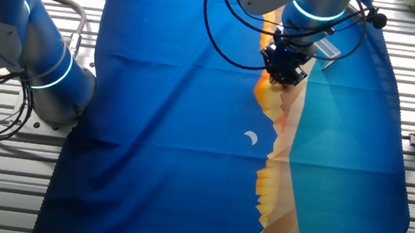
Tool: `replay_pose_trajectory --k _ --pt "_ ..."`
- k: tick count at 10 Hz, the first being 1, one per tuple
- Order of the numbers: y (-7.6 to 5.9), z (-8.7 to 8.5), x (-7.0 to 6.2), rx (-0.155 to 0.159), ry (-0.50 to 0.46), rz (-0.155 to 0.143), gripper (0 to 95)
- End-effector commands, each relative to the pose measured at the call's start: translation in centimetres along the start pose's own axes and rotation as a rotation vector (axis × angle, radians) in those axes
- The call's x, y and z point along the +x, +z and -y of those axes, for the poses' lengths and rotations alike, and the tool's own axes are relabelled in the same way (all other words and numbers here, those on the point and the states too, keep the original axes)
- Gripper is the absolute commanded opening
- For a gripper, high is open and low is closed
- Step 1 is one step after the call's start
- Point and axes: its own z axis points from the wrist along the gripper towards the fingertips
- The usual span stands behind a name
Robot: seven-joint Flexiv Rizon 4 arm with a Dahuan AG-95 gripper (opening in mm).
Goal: Push the soccer ball into the goal
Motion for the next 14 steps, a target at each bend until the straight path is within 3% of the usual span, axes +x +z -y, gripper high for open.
replay_pose_trajectory --k 1,14 --pt "0.0 0.1 -0.1 0.001 0.0 -0.002 0.0" --pt "-0.2 1.6 -0.2 0.003 -0.08 0.002 0.0"
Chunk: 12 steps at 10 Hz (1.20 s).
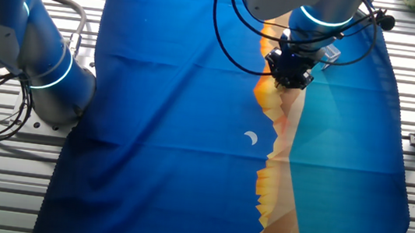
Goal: Push the soccer ball into the goal
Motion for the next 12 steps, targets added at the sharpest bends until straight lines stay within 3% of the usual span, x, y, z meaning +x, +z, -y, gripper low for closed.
replay_pose_trajectory --k 1,12 --pt "0.01 0.03 -0.06 0.001 -0.007 0.004 0.0" --pt "0.1 0.65 -0.46 0.005 -0.026 0.005 0.0"
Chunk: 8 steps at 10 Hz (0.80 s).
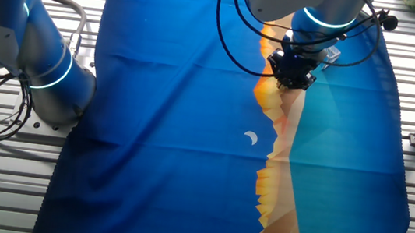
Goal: Push the soccer ball into the goal
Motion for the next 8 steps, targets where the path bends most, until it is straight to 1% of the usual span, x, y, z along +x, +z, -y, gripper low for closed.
replay_pose_trajectory --k 1,5,8 --pt "-0.14 0.18 -0.17 0.002 -0.019 -0.003 0.0" --pt "-0.15 0.52 -0.33 0.002 -0.033 0.005 0.0" --pt "-0.19 0.76 0.1 0.003 -0.041 0.005 0.0"
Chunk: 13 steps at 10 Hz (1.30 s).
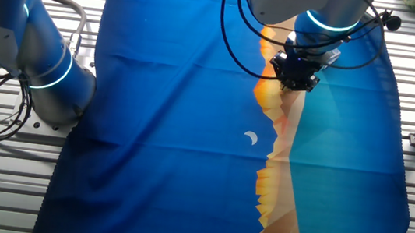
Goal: Push the soccer ball into the goal
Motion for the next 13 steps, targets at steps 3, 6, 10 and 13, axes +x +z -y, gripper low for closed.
replay_pose_trajectory --k 3,6,10,13 --pt "-0.1 0.1 -0.1 -0.002 0.007 0.003 0.0" --pt "0.1 0.2 -0.9 -0.003 0.028 0.0 0.0" --pt "-0.1 -0.3 -2.4 0.003 0.067 -0.022 0.0" --pt "-0.1 -0.3 -2.2 -0.001 0.06 -0.018 0.0"
